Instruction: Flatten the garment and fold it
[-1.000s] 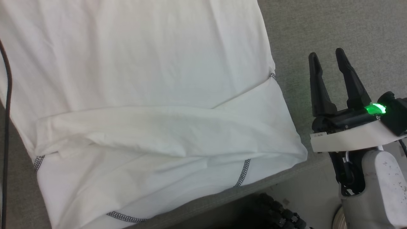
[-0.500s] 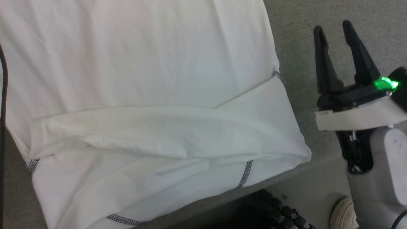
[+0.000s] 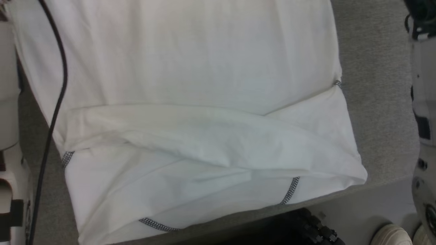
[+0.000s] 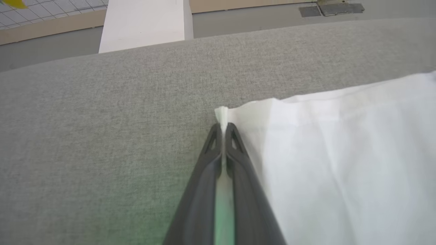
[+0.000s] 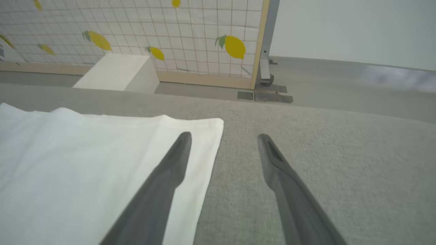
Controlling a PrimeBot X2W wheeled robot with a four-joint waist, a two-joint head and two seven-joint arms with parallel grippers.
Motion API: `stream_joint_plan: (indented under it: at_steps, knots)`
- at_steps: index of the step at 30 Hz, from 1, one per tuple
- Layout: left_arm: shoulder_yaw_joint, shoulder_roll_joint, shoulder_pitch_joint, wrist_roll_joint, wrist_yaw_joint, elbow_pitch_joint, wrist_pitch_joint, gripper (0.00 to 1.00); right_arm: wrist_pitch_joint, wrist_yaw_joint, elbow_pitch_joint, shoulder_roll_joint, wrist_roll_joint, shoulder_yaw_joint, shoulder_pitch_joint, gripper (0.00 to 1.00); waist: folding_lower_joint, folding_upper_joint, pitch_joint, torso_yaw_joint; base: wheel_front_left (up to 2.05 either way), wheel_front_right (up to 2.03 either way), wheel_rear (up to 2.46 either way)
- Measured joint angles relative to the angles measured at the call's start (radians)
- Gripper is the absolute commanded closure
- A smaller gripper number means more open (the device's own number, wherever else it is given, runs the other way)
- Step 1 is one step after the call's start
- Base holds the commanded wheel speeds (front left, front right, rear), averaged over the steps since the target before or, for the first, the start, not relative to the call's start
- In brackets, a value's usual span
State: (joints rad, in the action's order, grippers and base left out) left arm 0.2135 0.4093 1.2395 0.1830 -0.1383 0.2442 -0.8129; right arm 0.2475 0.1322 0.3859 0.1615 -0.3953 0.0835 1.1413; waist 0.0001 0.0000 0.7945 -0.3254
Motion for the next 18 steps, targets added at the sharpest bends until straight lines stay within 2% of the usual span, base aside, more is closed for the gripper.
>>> stream_joint_plan:
  at_steps: [3, 9, 17, 18]
  knots:
    - [0.034, -0.04, 0.023, 0.006, 0.024, 0.01, 0.047, 1.0, 0.07, 0.0, 0.128, 0.001, 0.046, -0.033, 0.099, 0.0, 0.0, 0.0, 0.01, 0.04, 0.0, 0.0, 0.0]
    - [0.072, -0.095, 0.051, 0.028, 0.043, 0.019, 0.104, 1.0, 0.167, 0.0, 0.303, 0.023, 0.148, -0.108, 0.233, 0.0, 0.0, 0.0, 0.027, 0.121, 0.0, 0.0, 0.0]
    - [0.096, -0.127, 0.057, 0.039, 0.058, 0.006, 0.15, 1.0, 0.288, 0.0, 0.411, 0.046, 0.272, -0.177, 0.34, 0.0, -0.0001, 0.0, 0.057, 0.215, 0.0, 0.0, 0.0]
    - [0.097, -0.127, 0.057, 0.04, 0.059, 0.004, 0.152, 1.0, 0.311, 0.0, 0.419, 0.047, 0.285, -0.181, 0.348, 0.08, -0.0001, 0.0, 0.061, 0.225, 0.0, 0.0, 0.0]
